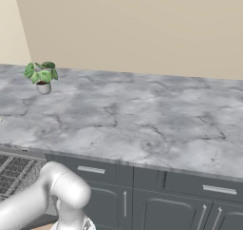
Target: Pick up the cup and bowl from the counter, place them in the dishwasher, and close the dishwasher door.
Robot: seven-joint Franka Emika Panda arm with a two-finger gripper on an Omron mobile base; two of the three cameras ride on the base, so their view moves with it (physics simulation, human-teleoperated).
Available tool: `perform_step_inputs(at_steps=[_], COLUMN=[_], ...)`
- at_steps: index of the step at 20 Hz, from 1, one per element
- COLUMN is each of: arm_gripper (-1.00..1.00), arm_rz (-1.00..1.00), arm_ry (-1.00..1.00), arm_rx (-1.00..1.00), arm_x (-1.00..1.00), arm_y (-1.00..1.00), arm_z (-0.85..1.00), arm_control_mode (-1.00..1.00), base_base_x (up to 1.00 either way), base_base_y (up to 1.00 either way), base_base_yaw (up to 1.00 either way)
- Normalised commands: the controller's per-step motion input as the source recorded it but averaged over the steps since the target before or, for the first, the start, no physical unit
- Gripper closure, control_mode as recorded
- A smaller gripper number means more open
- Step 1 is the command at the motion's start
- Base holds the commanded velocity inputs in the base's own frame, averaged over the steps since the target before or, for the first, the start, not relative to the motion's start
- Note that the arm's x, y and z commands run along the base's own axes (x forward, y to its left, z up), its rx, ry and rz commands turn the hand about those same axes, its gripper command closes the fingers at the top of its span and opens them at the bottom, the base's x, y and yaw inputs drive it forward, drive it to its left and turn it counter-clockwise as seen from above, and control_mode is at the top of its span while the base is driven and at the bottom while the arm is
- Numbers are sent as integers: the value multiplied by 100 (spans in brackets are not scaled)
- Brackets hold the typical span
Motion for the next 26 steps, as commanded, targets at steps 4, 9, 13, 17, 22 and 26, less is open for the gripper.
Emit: perform_step_inputs(at_steps=[4, 9, 13, 17, 22, 26], arm_gripper=[100, 100, 100, 100, 100, 100], arm_rz=[0, -2, 0, 0, 0, 0], arm_ry=[4, 13, 18, 19, 15, 11], arm_rx=[22, 39, 25, 14, 6, 3], arm_x=[59, 74, 50, 29, 35, 42], arm_y=[-14, -17, 0, 1, 3, 6], arm_z=[-18, -9, -57, -87, -71, -57], arm_control_mode=[-100, -100, -100, -100, -100, -100], base_base_x=[0, 0, 0, 0, 0, 0], base_base_y=[0, 0, 0, 0, 0, 0], base_base_yaw=[0, 0, 0, 0, 0, 0])
